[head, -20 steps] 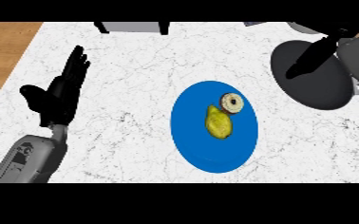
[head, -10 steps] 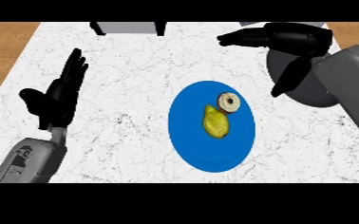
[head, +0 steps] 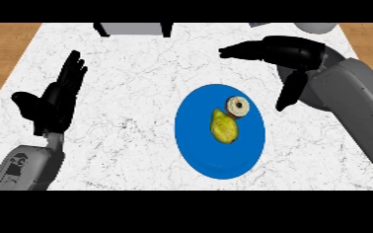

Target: Pick the cupcake from the plate and place it in the pan

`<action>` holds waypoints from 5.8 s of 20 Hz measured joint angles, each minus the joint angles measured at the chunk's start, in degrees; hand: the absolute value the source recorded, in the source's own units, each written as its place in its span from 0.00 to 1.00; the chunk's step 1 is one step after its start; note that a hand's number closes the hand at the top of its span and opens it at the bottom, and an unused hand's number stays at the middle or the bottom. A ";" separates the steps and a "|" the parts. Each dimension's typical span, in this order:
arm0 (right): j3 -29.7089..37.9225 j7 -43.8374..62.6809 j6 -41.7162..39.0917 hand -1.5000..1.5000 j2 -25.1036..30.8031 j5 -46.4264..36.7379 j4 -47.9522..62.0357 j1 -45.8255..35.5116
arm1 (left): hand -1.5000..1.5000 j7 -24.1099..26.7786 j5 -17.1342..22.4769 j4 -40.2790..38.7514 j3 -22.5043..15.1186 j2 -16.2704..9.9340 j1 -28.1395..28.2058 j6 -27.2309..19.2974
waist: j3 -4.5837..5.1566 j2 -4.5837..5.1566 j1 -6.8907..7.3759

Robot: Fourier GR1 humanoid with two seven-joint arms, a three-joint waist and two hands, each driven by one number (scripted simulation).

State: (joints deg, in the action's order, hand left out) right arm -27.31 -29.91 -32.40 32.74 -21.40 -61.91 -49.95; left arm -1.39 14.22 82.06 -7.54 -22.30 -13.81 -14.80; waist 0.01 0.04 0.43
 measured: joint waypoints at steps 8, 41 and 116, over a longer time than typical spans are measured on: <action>-1.75 -2.61 0.49 0.00 -3.15 -6.39 5.85 -1.22 | 0.50 -0.91 -1.59 0.34 1.19 1.07 -0.36 1.09 | -0.01 0.11 0.23; -4.25 -5.12 7.06 0.00 -15.00 -35.31 14.96 0.51 | 0.50 -2.40 -6.93 0.42 6.70 5.49 -0.78 5.63 | -0.02 0.06 0.08; 53.73 18.85 50.48 1.00 -4.03 -27.43 24.73 9.37 | 0.50 -2.51 -11.09 0.94 9.13 9.86 -1.83 9.63 | -0.27 1.37 2.81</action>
State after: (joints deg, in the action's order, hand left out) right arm 26.43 -11.06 18.08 28.71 -48.83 -37.19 -40.58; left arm -3.90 3.13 83.00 1.59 -12.44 -15.64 -5.16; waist -0.25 1.41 3.23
